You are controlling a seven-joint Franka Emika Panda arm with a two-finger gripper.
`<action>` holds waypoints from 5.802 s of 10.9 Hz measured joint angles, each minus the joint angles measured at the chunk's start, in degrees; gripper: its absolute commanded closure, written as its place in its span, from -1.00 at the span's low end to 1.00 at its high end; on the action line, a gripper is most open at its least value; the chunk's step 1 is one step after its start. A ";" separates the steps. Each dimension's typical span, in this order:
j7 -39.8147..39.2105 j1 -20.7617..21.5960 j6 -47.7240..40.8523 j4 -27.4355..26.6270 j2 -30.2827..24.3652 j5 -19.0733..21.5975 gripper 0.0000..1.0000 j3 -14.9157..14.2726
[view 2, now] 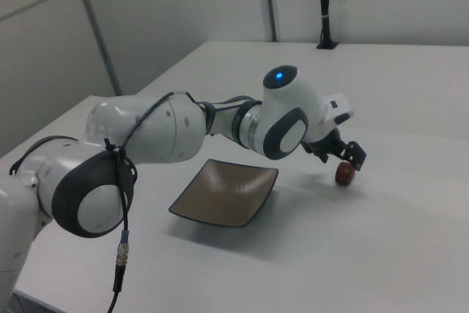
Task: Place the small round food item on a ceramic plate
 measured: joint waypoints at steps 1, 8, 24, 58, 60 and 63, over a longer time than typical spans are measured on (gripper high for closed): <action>0.00 0.01 1.71 0.00 0.76 0.00 -1.00 0.02; -0.13 0.10 3.93 0.02 2.86 -2.97 -0.24 0.13; -0.13 0.08 -3.54 -1.69 -4.85 -4.44 0.40 0.32; 0.09 9.23 13.26 -55.84 -36.02 -0.72 -1.00 6.49; 1.13 9.23 13.26 -55.55 -36.04 -0.71 -1.00 6.49; 4.03 9.23 8.92 -51.48 -36.31 -0.71 -1.00 6.49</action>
